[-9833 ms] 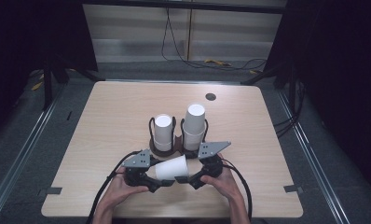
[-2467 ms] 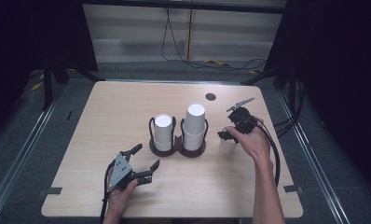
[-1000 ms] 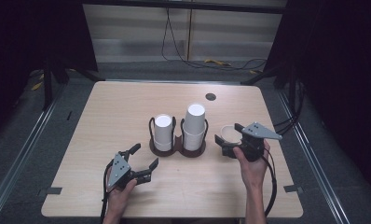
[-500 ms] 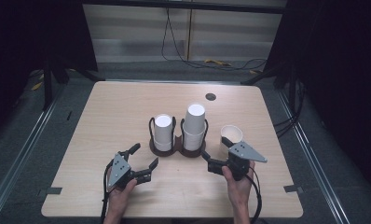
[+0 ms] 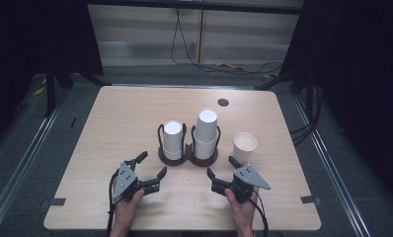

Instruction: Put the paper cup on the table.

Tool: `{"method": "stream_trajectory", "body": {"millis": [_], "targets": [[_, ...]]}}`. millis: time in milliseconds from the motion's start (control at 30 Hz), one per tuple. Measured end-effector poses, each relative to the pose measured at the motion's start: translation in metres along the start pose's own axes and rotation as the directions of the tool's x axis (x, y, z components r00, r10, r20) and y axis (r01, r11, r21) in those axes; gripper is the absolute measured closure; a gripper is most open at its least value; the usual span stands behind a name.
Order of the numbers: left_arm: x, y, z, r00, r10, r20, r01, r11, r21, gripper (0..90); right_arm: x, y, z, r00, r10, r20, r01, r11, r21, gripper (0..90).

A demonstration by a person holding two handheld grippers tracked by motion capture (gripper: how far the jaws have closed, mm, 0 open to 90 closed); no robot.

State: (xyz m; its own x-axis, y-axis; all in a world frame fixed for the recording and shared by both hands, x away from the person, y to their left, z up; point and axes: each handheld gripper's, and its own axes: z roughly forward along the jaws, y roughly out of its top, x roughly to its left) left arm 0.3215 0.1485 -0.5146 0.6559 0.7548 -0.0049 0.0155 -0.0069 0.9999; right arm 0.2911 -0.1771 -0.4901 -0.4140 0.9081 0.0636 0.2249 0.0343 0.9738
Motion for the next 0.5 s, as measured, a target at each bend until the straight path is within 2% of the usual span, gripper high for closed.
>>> {"method": "stream_trajectory", "body": {"millis": [100, 200, 233, 367, 400, 500], "targets": [[0.000, 0.000, 0.000, 0.9999, -0.007, -0.007, 0.007, 1.0000, -0.001, 15.7, 0.005, -0.007, 0.002, 0.9999, 0.011, -0.001, -0.011, 1.000, -0.018, 13.4], [0.001, 0.000, 0.000, 0.9997, -0.009, -0.021, 0.009, 1.0000, 0.002, 15.5, 0.010, -0.011, 0.003, 1.0000, -0.006, 0.007, 0.007, 0.999, -0.036, 13.4], [0.000, 0.000, 0.000, 0.9997, -0.012, -0.022, 0.012, 0.9999, 0.001, 15.5, 0.012, -0.012, 0.003, 0.9999, -0.012, 0.011, 0.013, 0.998, -0.057, 13.4], [0.001, 0.000, 0.000, 0.9997, -0.010, -0.021, 0.010, 0.9999, 0.002, 15.5, 0.016, -0.013, 0.002, 0.9996, -0.028, 0.009, 0.028, 0.997, -0.069, 13.5], [0.000, 0.000, 0.000, 0.9997, -0.011, -0.022, 0.011, 0.9999, 0.002, 15.5, 0.016, -0.013, 0.001, 0.9990, -0.040, 0.020, 0.041, 0.996, -0.078, 13.5], [0.001, 0.000, 0.000, 0.9998, -0.011, -0.014, 0.011, 0.9999, 0.001, 15.4, 0.017, -0.014, 0.000, 0.9991, -0.038, 0.021, 0.040, 0.995, -0.087, 13.3]]}}
